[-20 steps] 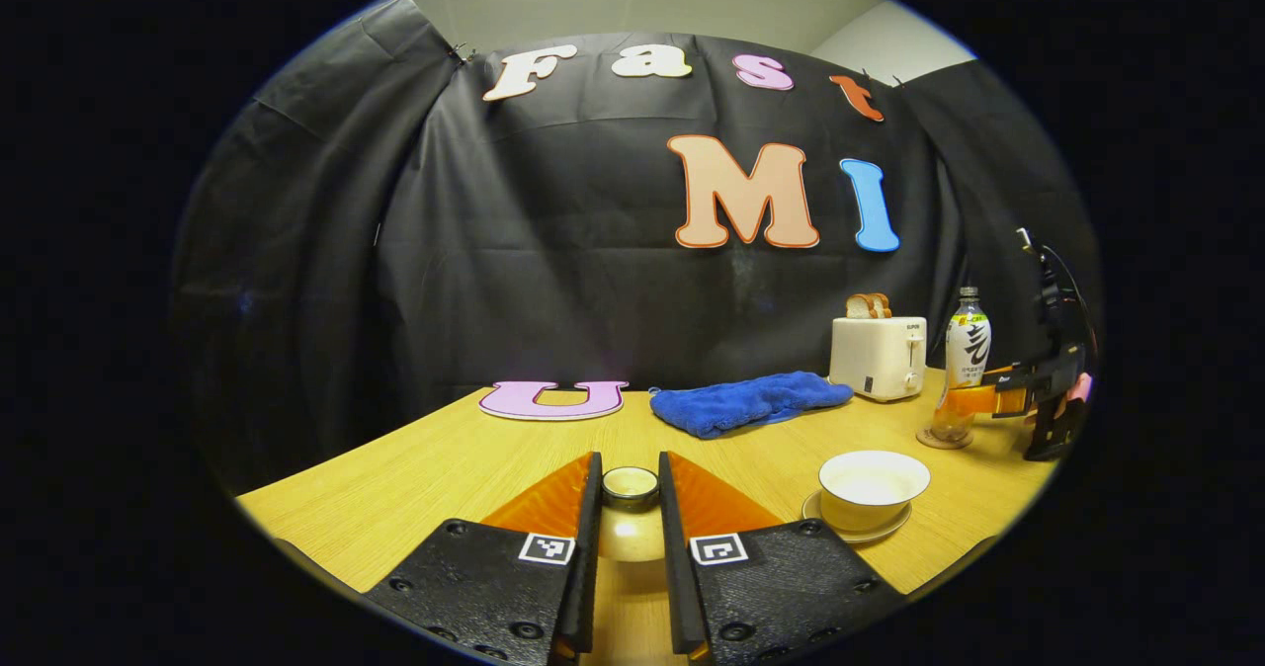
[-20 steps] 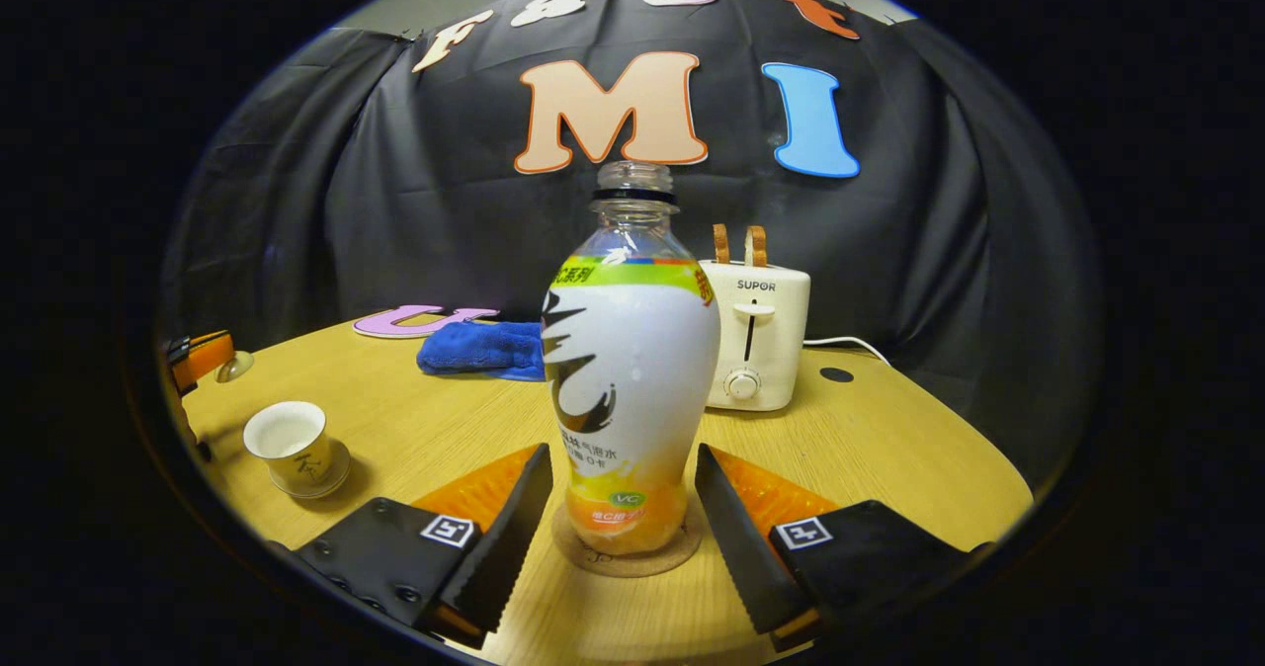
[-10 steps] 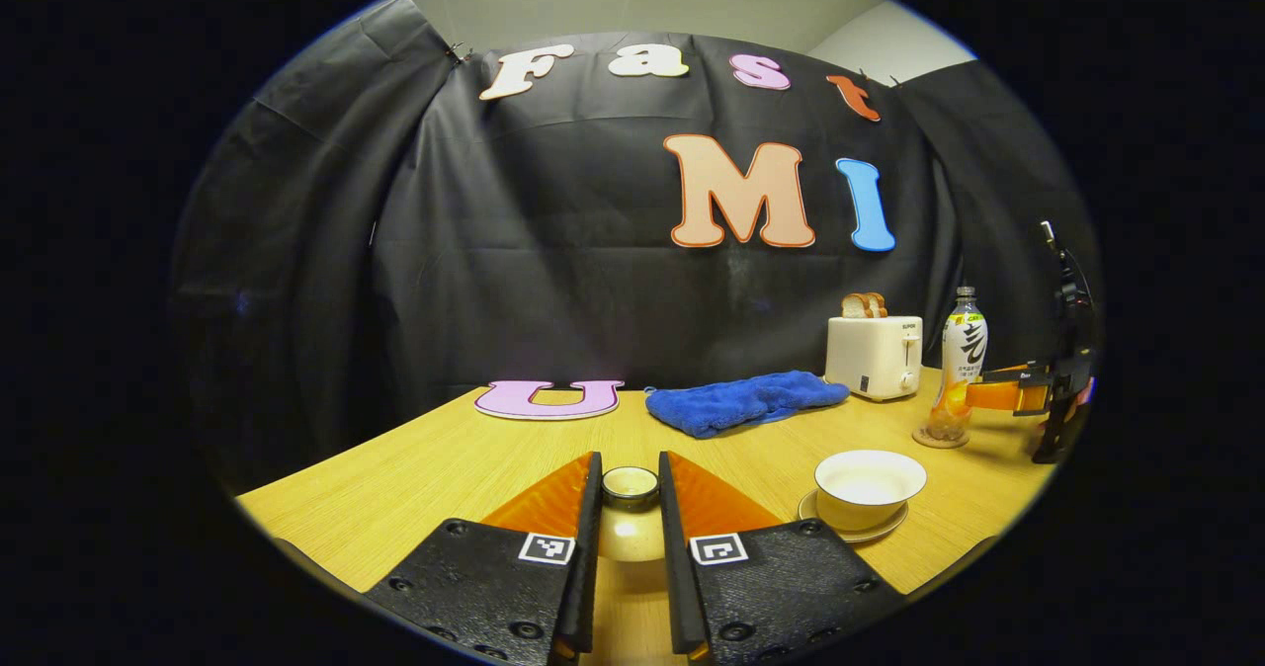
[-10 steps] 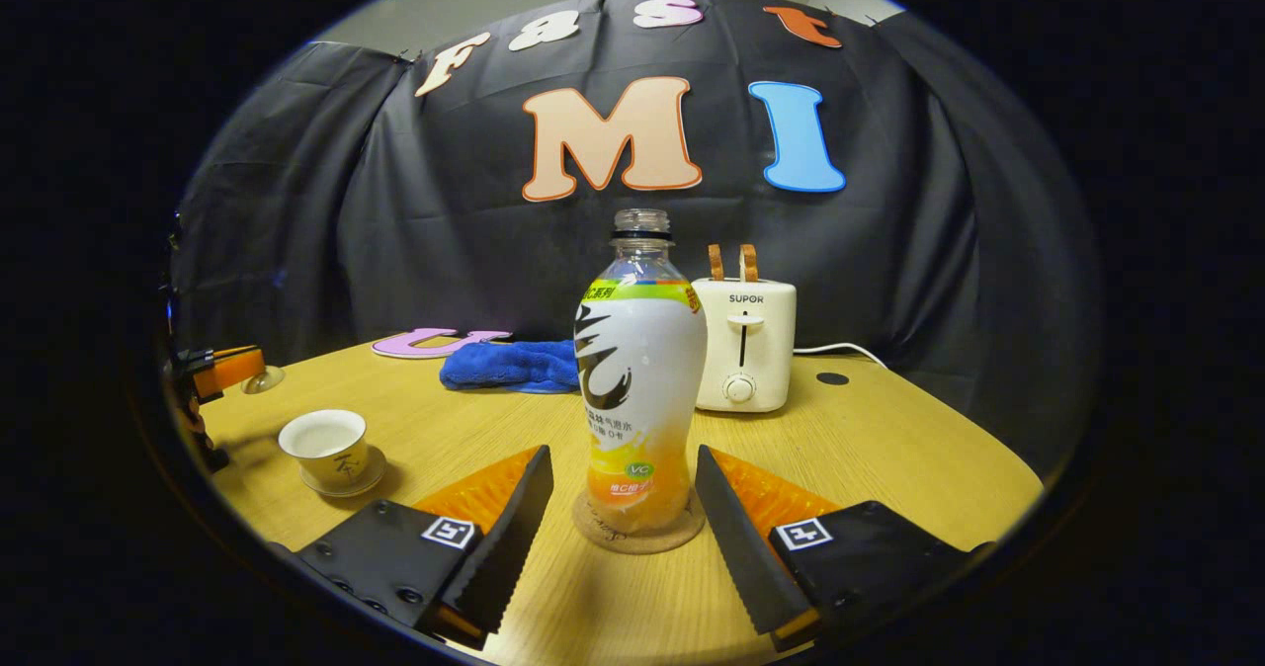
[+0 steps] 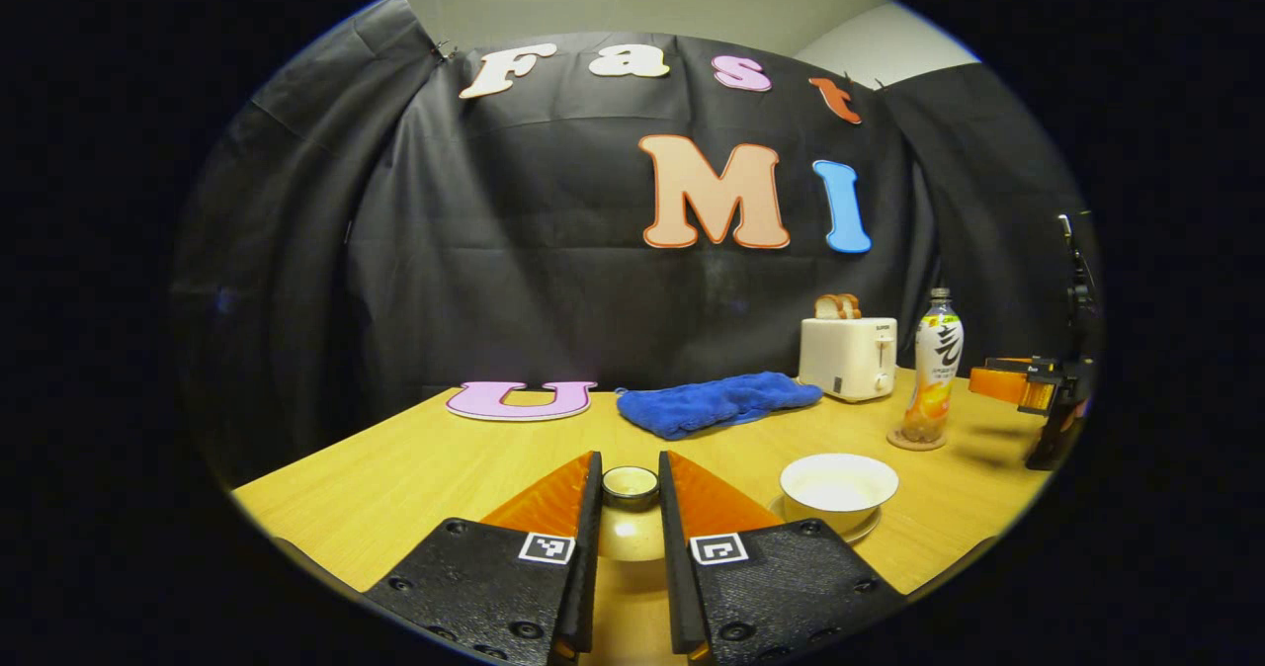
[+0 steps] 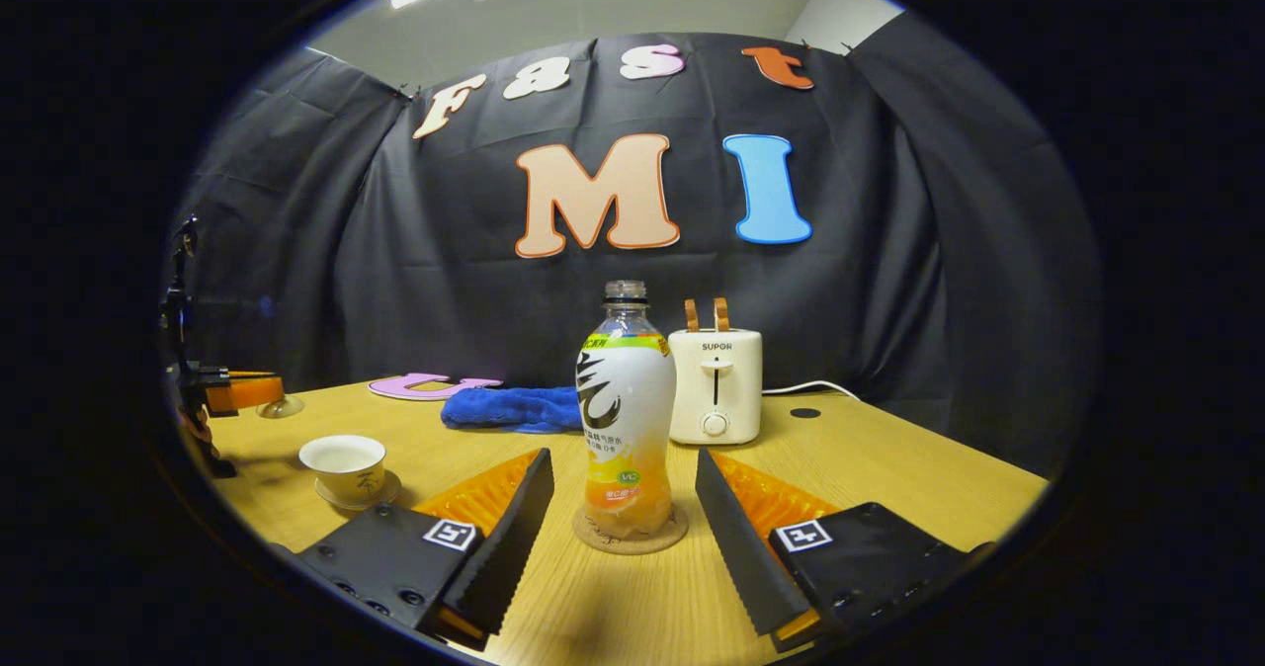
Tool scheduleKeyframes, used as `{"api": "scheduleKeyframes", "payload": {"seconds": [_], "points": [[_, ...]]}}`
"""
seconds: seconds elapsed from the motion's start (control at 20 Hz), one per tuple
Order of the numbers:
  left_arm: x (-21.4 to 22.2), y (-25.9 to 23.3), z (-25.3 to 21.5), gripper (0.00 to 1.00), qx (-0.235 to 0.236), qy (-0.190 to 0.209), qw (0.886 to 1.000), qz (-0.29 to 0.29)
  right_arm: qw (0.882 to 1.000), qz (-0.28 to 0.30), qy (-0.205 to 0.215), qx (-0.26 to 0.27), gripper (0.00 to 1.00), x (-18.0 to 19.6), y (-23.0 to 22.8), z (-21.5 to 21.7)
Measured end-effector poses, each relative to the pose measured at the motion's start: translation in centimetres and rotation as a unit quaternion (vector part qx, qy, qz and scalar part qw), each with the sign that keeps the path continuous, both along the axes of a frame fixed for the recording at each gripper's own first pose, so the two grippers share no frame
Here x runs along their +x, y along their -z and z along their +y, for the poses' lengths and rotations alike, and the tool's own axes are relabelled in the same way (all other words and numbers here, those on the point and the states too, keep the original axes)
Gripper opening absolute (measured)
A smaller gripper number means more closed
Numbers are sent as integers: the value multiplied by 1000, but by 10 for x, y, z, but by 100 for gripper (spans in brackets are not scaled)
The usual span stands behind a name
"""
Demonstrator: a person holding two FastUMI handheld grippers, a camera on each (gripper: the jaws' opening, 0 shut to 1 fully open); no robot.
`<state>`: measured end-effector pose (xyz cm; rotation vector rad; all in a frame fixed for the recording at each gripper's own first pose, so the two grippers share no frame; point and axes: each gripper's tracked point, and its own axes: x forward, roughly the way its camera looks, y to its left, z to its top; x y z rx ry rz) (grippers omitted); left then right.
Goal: Open the teacup lid with one hand, grasp the water bottle and pour water into the teacup with the other hand; after pouring, place the water bottle on the coaster and then close the teacup lid.
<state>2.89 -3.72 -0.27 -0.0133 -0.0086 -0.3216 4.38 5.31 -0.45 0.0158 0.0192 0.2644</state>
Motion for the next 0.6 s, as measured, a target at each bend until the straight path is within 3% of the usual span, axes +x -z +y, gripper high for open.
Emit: {"api": "scheduleKeyframes", "payload": {"seconds": [0.6], "points": [[-14, -1, -103, 28, 2, 86, 996, 0, 999, -3, 38, -1, 93, -11, -4, -20]]}}
